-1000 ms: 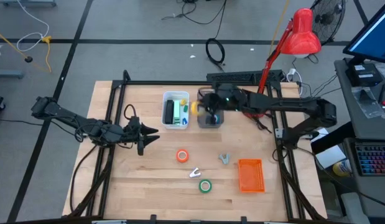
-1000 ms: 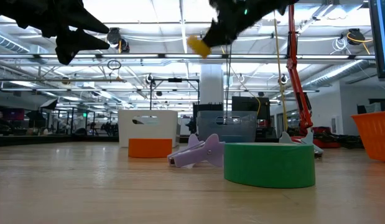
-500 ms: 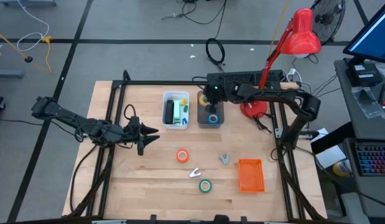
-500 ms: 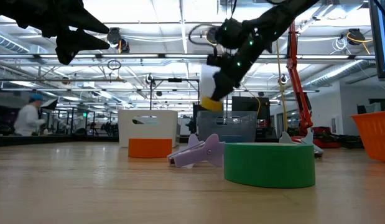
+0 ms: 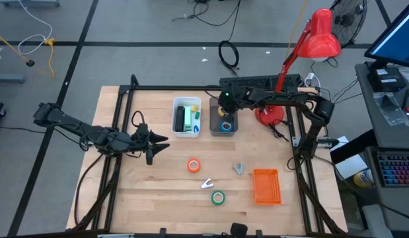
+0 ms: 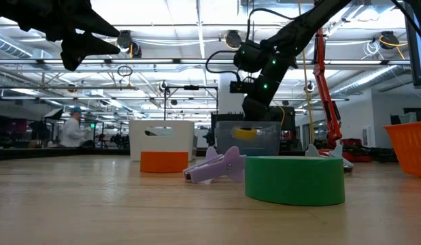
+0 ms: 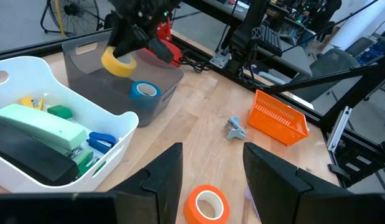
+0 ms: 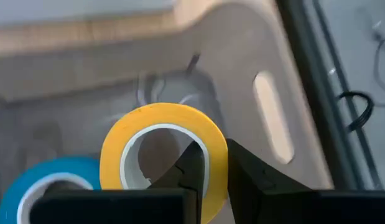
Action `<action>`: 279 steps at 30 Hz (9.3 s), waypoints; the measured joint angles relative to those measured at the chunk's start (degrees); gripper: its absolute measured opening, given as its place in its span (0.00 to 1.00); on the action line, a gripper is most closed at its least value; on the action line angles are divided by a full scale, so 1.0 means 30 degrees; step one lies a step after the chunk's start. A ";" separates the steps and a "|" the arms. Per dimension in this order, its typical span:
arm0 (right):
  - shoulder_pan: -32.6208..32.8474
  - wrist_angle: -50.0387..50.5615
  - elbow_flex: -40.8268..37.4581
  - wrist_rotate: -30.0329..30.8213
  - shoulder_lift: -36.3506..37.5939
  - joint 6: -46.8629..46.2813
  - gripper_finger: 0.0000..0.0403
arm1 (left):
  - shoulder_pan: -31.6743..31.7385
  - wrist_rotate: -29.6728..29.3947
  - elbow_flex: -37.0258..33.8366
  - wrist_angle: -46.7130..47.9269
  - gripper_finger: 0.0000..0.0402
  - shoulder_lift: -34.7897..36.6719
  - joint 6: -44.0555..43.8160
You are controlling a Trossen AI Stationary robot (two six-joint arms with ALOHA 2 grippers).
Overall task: Pick and place Stapler, Stapler remover, tape
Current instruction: Put the yellow tape into the black bin, then put the orange tape into the black bin
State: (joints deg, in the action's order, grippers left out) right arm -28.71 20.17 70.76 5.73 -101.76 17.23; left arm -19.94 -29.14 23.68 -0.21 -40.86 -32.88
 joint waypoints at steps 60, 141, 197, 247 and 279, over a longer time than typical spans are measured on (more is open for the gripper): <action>0.1363 0.4210 -0.0013 -0.6474 1.1300 -0.2514 0.15 | 0.0000 0.0108 0.0000 -0.0081 0.42 -0.0001 -0.2186; 0.1349 -1.2921 -1.9612 -0.6437 2.5502 -1.3376 0.01 | 0.4958 1.1513 1.1652 0.7943 0.42 -1.9496 -0.6533; 0.1315 -1.2914 -1.9604 -0.6360 2.5488 -1.3311 0.01 | 0.4867 1.0635 1.1584 0.8042 0.19 -2.0647 -0.8214; 0.1316 -1.2619 -1.9597 -0.6357 2.5477 -1.3311 0.01 | 1.2874 0.8264 2.7095 1.1054 0.09 -2.7629 0.5354; 0.1312 -1.2484 -1.9597 -0.6357 2.5429 -1.3318 0.01 | 1.4175 0.7393 2.7017 1.1710 0.09 -2.9149 0.4785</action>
State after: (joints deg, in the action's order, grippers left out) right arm -24.77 -17.28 11.97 -13.34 -25.47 -22.72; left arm 22.58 -6.96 104.73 34.92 -128.31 -18.52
